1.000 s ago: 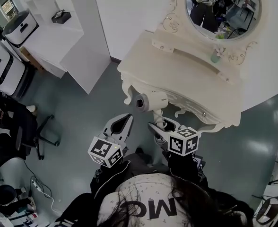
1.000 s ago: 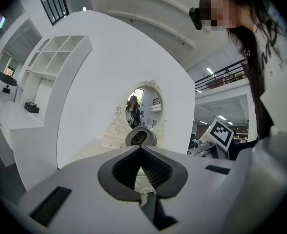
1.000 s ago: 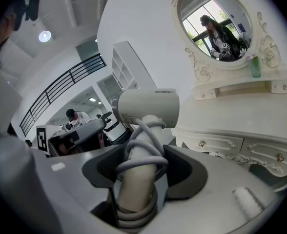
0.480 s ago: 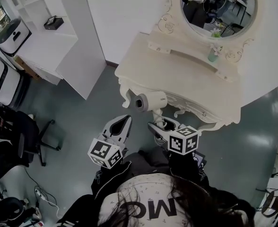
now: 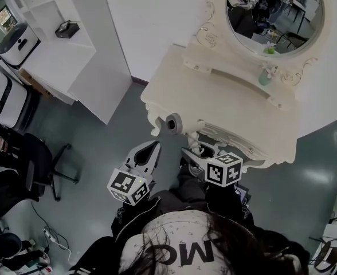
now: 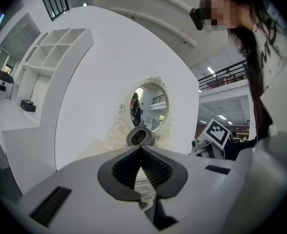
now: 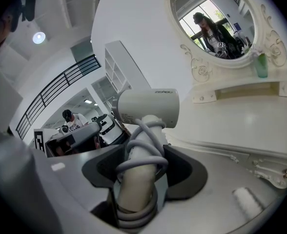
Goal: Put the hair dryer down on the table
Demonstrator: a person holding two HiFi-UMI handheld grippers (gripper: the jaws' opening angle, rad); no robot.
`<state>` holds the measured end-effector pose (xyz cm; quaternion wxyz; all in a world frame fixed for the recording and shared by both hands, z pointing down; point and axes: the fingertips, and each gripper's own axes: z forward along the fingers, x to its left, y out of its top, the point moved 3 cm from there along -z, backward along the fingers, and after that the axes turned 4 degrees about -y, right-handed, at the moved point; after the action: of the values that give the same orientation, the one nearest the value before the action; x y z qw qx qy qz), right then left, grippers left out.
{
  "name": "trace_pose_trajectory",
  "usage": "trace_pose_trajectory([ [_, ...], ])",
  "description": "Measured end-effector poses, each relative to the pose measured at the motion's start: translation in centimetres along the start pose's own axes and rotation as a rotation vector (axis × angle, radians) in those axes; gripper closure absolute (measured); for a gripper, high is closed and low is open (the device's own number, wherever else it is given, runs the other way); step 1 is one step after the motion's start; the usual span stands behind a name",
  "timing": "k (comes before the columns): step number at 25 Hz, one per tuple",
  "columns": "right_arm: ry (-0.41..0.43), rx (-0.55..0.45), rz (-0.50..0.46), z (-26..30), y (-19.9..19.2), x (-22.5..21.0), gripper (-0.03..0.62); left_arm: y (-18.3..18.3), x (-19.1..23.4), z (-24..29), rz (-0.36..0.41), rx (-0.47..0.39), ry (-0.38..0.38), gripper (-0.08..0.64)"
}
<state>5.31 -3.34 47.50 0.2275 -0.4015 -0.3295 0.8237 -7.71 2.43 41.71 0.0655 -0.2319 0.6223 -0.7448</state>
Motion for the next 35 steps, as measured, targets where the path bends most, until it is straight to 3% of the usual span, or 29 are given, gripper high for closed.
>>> trace_pose_trajectory([
  [14, 0.0, 0.036, 0.01, 5.3, 8.6, -8.6, 0.336, 3.8, 4.5, 10.9, 0.007, 0.023, 0.027, 0.565],
  [27, 0.003, 0.065, 0.048, 7.0, 11.6, -14.8, 0.336, 4.7, 5.7, 19.9, 0.019, 0.062, -0.002, 0.565],
  [35, 0.008, 0.076, 0.044, 8.1, 12.7, -16.9, 0.336, 5.1, 5.7, 21.9, 0.023, 0.081, 0.003, 0.565],
])
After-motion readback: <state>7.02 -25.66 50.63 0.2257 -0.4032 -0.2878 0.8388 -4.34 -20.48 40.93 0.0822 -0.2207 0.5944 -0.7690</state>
